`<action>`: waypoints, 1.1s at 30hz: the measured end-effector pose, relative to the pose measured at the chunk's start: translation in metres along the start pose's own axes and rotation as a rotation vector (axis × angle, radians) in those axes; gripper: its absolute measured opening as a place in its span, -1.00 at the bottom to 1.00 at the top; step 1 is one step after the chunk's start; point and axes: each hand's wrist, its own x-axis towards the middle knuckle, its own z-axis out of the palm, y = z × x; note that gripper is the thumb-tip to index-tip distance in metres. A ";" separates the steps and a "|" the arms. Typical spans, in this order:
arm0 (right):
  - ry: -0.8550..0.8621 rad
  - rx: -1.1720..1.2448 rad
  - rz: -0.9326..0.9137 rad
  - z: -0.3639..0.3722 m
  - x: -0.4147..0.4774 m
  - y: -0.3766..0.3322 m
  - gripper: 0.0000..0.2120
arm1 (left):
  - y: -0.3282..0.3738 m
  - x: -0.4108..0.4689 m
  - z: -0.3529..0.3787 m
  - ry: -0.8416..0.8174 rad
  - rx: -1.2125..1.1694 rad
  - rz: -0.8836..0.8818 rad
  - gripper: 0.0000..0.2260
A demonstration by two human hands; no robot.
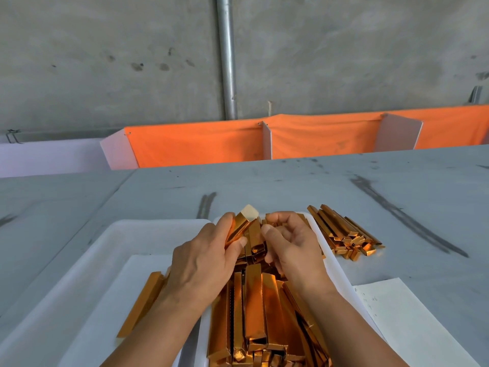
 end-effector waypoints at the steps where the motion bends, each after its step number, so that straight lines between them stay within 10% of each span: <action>1: 0.012 -0.018 -0.026 0.001 -0.001 0.000 -0.91 | 0.000 -0.001 0.001 0.025 0.015 0.004 -0.53; 33: -0.074 0.067 0.103 0.003 -0.001 -0.004 -0.87 | 0.004 -0.004 0.015 -0.013 0.048 0.026 -0.52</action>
